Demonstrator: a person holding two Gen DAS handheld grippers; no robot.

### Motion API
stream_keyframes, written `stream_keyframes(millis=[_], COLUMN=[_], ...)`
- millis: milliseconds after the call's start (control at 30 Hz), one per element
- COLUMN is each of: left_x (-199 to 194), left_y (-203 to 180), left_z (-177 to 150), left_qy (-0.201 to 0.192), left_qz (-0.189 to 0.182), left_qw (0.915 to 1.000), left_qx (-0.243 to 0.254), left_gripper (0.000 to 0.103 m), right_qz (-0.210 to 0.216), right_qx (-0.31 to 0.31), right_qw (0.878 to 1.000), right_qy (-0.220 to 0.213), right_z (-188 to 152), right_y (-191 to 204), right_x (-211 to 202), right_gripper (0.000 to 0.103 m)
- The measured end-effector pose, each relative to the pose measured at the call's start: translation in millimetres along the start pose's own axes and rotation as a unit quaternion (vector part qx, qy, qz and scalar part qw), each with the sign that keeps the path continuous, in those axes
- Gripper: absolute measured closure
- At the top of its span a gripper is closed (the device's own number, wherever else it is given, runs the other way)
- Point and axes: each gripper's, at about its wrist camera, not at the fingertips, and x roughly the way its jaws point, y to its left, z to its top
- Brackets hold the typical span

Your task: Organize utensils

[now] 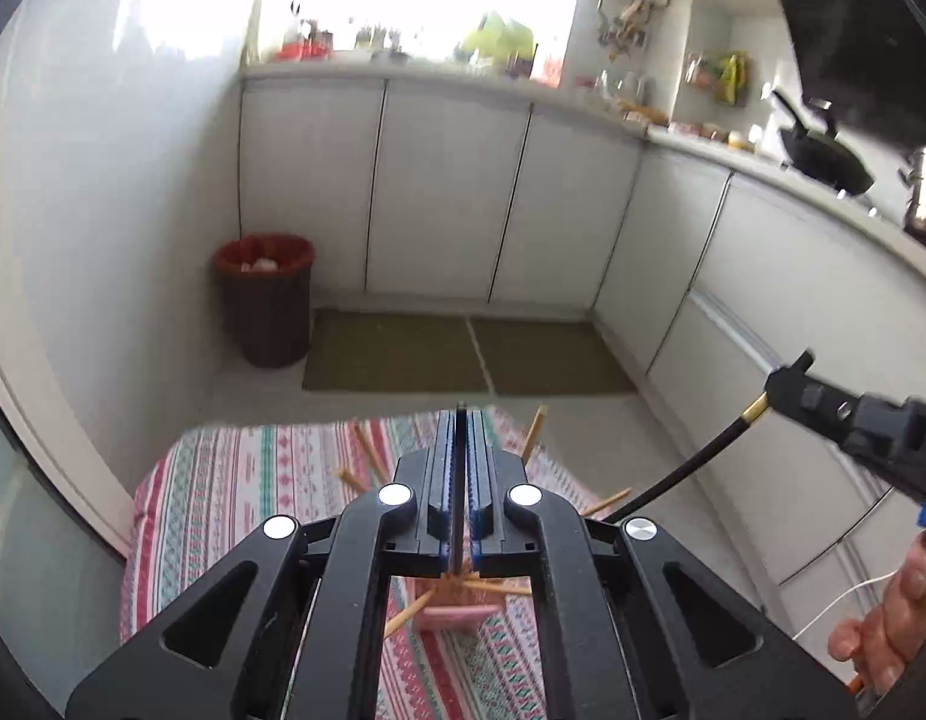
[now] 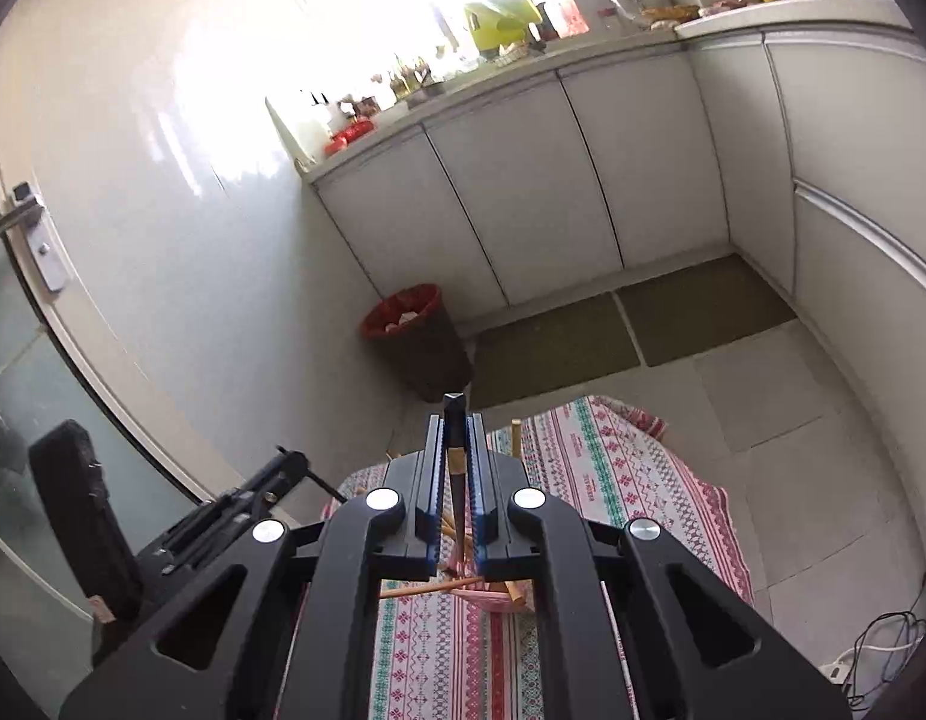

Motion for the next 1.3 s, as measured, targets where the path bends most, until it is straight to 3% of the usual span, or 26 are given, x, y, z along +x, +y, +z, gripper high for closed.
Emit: stream_keyframes(millis=[33, 67, 167, 300, 500, 600, 633, 800, 1000, 1300], left_x=[5, 5, -9, -26, -26, -27, -30, -42, -52, -54], left_y=[4, 8, 19, 27, 31, 34, 33, 24, 5, -16], left_z=[-4, -5, -1, 7, 4, 3, 3, 4, -1, -4], left_qy=[0.008, 0.013, -0.001, -0.021, -0.018, -0.022, -0.028, -0.058, -0.085, -0.09], left_qz=[0.003, 0.002, 0.003, 0.01, 0.033, 0.058, 0.067, 0.097, 0.126, 0.146], left_qw=[0.9999, 0.9998, 0.9995, 0.9989, 0.9985, 0.9972, 0.9965, 0.9933, 0.9884, 0.9851], left_qx=[-0.006, -0.016, -0.031, -0.04, -0.04, -0.041, -0.041, -0.027, -0.004, 0.013], left_gripper=[0.095, 0.083, 0.078, 0.063, 0.057, 0.053, 0.051, 0.032, 0.009, 0.007], right_qz=[-0.003, -0.005, -0.008, -0.015, -0.022, -0.028, -0.034, -0.076, -0.13, -0.165], right_qx=[0.0, 0.0, -0.003, -0.011, -0.02, -0.03, -0.031, -0.049, -0.073, -0.07], right_qw=[1.0, 1.0, 1.0, 1.0, 0.999, 0.999, 0.998, 0.996, 0.989, 0.983], right_qy=[0.004, 0.007, 0.014, 0.019, 0.03, 0.032, 0.031, 0.016, -0.016, -0.043], right_z=[-2, -3, -6, -9, -17, -23, -23, -25, -29, -31], right_y=[0, 0, 2, 10, 18, 20, 20, 19, 19, 8], right_x=[6, 10, 20, 30, 54, 64, 64, 55, 36, 8], right_gripper=[0.096, 0.096, 0.096, 0.096, 0.095, 0.083, 0.071, 0.07, 0.052, 0.035])
